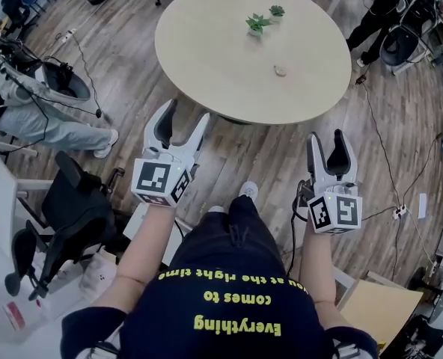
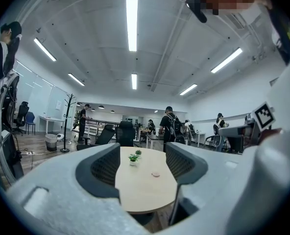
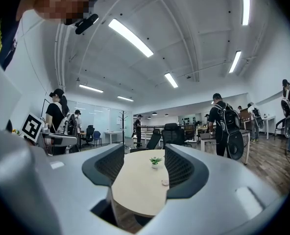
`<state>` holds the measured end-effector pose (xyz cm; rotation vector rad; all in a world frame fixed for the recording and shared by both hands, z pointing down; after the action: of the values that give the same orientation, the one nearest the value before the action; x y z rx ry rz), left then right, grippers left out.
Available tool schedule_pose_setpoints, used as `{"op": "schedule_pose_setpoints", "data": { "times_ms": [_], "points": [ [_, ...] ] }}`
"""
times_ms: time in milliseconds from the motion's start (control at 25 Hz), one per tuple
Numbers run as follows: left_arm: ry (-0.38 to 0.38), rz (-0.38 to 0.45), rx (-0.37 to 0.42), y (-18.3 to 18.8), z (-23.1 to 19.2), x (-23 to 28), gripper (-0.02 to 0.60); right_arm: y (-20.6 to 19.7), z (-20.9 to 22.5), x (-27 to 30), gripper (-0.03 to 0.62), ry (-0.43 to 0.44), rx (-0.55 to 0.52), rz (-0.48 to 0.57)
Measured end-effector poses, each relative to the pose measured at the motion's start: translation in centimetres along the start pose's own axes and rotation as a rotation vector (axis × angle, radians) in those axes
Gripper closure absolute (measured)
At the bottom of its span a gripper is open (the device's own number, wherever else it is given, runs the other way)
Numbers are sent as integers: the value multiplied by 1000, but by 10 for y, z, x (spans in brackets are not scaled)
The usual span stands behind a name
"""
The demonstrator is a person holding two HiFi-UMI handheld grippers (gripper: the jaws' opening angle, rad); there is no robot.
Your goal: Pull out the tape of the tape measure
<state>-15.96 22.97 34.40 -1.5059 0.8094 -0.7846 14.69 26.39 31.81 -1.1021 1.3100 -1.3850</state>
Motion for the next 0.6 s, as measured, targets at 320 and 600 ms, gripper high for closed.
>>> {"op": "schedule_pose_setpoints", "data": {
  "times_ms": [320, 600],
  "points": [
    [76, -3, -9, 0, 1, 57, 291, 11, 51, 61, 326, 65, -4, 17],
    [112, -21, -14, -2, 11, 99, 268, 12, 89, 96, 307, 109, -1, 10]
  ]
}}
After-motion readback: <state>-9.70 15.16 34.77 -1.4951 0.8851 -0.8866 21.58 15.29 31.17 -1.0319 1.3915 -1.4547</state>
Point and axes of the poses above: the fingertips, and each gripper's own axes: x forward along the fingers, z to its right, y out of its top, the point moved 5 cm from there along -x, backward along the fingers, and after that the axes turned 6 degrees about -y, right-handed, at the moved point
